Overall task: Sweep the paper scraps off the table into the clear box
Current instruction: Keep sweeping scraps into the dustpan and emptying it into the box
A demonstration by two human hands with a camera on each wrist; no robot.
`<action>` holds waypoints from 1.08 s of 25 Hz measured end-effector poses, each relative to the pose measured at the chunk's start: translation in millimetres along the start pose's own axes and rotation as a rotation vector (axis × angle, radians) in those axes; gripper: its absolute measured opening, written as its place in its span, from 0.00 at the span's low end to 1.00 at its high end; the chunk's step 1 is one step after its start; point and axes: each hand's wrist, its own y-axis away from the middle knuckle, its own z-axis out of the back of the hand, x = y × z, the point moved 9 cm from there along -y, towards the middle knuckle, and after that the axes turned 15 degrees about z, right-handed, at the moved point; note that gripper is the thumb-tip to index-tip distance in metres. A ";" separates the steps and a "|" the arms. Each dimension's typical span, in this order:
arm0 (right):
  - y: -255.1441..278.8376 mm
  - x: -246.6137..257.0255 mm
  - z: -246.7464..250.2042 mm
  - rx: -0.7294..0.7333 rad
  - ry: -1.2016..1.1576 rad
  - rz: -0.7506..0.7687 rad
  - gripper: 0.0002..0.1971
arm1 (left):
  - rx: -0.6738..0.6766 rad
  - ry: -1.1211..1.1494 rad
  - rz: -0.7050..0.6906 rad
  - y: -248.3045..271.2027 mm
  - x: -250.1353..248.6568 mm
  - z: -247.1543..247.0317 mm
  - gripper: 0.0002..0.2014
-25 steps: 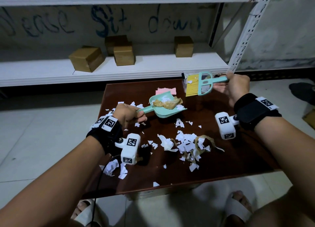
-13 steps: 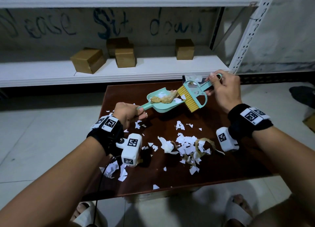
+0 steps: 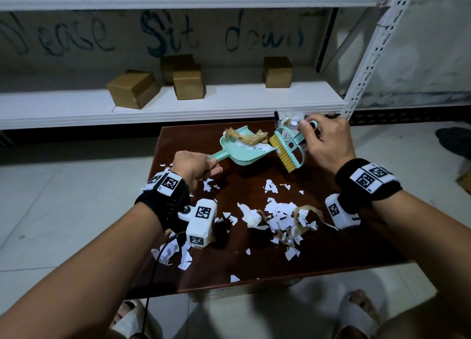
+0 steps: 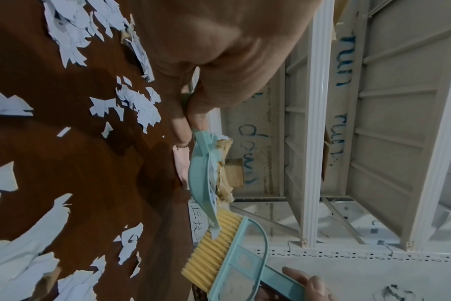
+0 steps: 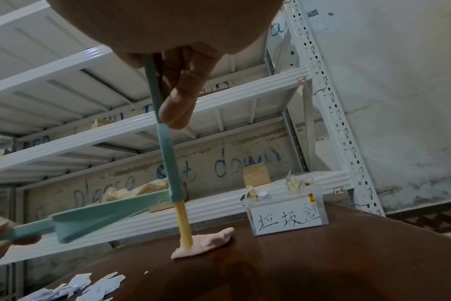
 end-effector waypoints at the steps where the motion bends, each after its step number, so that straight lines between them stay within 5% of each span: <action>1: 0.1 -1.2 -0.3 -0.004 -0.010 -0.013 0.17 | -0.011 0.005 0.001 -1.0 -0.1 1.1 0.03; 27: 5.9 32.1 0.3 -0.021 0.140 0.271 0.08 | 0.027 0.056 0.053 -1.0 11.5 -11.9 0.09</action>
